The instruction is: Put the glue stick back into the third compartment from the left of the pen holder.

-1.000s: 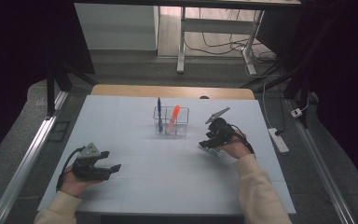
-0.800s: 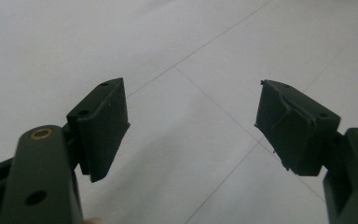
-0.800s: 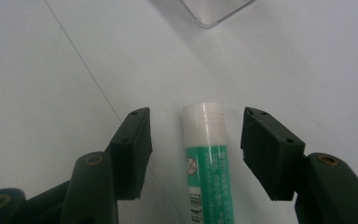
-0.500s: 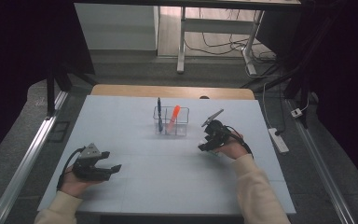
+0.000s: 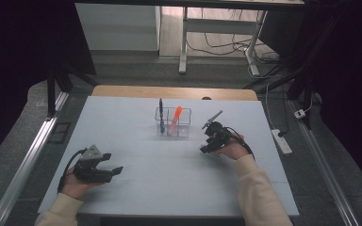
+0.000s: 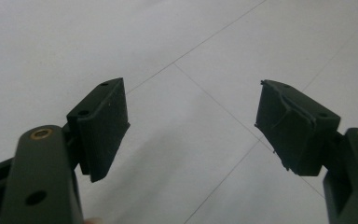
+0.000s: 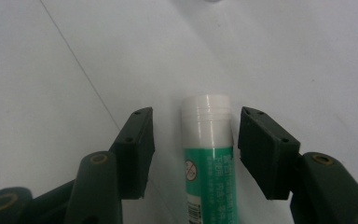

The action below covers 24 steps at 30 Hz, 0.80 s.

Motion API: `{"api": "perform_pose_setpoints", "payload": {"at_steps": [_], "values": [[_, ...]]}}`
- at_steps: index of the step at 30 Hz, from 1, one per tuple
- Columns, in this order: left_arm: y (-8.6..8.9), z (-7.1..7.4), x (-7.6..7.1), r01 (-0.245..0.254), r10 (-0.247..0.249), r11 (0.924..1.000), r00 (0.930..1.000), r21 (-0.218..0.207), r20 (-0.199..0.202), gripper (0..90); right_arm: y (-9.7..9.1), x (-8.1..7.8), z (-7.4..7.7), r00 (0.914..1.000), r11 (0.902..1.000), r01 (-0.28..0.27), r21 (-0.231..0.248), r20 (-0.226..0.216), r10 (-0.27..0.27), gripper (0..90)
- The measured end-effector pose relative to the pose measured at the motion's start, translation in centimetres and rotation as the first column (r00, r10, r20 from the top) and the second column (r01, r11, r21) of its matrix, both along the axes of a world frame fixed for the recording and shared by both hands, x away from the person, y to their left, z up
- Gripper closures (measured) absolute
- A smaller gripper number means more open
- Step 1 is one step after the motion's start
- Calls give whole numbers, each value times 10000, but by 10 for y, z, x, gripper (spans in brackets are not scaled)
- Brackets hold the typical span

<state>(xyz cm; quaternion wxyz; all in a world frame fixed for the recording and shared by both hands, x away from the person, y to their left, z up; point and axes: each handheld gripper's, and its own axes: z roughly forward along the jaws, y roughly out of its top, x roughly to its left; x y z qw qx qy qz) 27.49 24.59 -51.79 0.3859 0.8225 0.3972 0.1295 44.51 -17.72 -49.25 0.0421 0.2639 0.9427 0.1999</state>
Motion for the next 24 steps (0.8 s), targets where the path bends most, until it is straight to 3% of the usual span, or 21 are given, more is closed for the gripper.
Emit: {"api": "perform_pose_setpoints", "payload": {"at_steps": [4, 11, 17, 20, 24], "values": [[0, 0, 0, 8, -8, 10000, 10000, 6, 7, 249, 0, 2, -5, 9999, 9998, 56, -212, -107, -58, 506], [0, 0, 0, -5, 5, 10000, 10000, 16, 16, 249, 5, 1, -6, 9997, 9985, 33, -556, 257, -18, 636], [0, 0, -1, 5, -5, 10000, 10000, 28, 26, 249, 6, 0, -5, 9996, 9975, -4, -705, 272, 24, 649], [1, 0, -1, 0, 0, 10000, 10000, 25, 26, 249, 5, -1, -1, 9994, 9985, -15, -555, 349, 35, 650], [1, 0, 0, -12, 12, 10000, 10000, 27, 20, 249, 0, -3, 11, 9981, 9999, 154, 15, 604, -154, 649]]}}
